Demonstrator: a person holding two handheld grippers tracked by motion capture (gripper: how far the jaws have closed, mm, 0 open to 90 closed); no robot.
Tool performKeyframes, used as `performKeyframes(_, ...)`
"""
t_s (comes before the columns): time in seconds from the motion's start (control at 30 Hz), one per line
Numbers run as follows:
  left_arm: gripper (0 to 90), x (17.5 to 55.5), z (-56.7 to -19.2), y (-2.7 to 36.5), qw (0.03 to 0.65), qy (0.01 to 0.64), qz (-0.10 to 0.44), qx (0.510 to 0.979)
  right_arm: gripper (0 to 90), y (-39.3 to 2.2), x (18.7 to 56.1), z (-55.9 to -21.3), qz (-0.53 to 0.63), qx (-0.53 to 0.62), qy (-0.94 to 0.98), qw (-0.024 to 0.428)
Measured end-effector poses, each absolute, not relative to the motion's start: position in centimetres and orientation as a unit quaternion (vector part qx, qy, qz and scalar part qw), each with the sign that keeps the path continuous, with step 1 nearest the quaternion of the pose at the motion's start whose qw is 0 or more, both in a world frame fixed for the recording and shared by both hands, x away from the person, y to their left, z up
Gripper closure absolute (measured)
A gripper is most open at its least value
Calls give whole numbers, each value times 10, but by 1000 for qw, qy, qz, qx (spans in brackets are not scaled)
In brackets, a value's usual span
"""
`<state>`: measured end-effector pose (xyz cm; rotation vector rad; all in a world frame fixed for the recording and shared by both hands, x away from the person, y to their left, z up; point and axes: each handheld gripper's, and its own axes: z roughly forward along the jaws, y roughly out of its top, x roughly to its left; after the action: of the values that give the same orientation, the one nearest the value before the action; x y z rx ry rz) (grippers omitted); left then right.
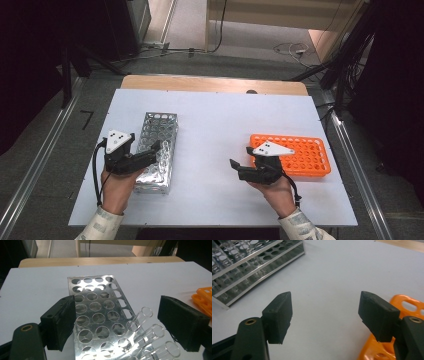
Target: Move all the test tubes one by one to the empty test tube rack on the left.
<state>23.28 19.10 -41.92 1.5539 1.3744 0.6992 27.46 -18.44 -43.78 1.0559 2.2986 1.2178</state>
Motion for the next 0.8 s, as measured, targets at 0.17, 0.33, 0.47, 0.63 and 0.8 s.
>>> performKeyframes(0.17, 147, 226, -419, 199, 461, 562, 286, 624, 247, -200, 277, -436, 430, 387, 798, 172)
performKeyframes(0.33, 147, 214, -422, 206, 460, 563, 288, 623, 245, -219, 277, -436, 430, 401, 786, 190)
performKeyframes(0.47, 147, 205, -426, 214, 461, 567, 292, 617, 243, -236, 276, -435, 432, 414, 775, 202)
performKeyframes(0.63, 147, 195, -428, 218, 460, 567, 299, 615, 242, -254, 271, -434, 431, 425, 766, 216)
performKeyframes(0.8, 147, 192, -431, 221, 458, 570, 303, 611, 241, -270, 265, -435, 429, 437, 758, 226)
